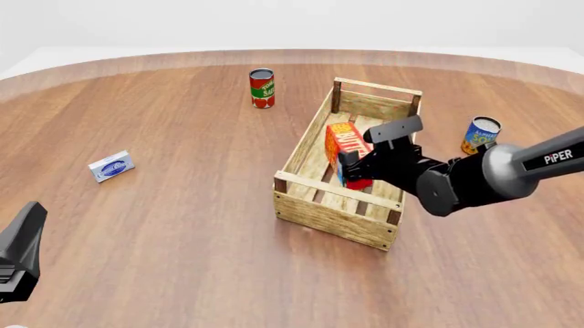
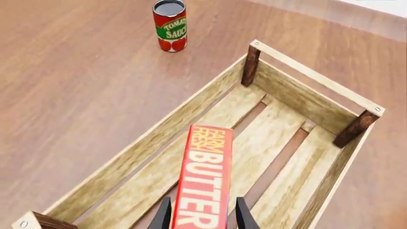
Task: Pick up the butter and put it in the tray.
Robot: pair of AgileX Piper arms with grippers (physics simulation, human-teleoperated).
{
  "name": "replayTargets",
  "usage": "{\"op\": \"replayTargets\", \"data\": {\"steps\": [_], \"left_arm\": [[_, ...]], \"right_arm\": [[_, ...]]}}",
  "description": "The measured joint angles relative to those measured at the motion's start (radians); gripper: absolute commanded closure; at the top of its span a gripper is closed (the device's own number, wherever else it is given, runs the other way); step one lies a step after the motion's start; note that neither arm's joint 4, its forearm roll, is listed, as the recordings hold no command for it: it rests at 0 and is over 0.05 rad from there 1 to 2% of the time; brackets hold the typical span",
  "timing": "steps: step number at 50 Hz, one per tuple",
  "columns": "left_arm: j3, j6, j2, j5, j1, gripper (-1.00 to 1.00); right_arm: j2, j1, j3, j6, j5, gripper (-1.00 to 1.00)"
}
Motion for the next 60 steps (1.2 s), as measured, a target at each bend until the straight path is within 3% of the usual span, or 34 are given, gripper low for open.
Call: {"op": "replayTargets", "data": {"steps": [54,60], "left_arm": [[0.0,0.0,0.0,0.0,0.0,-1.0],[0.0,0.0,0.0,0.0,0.0,-1.0]], "right_arm": [[-0.045,-0.012,-0.022,-0.011,0.007,-1.0],[-0.093,-0.013,0.026,-0.01,0.005,-1.0]]}}
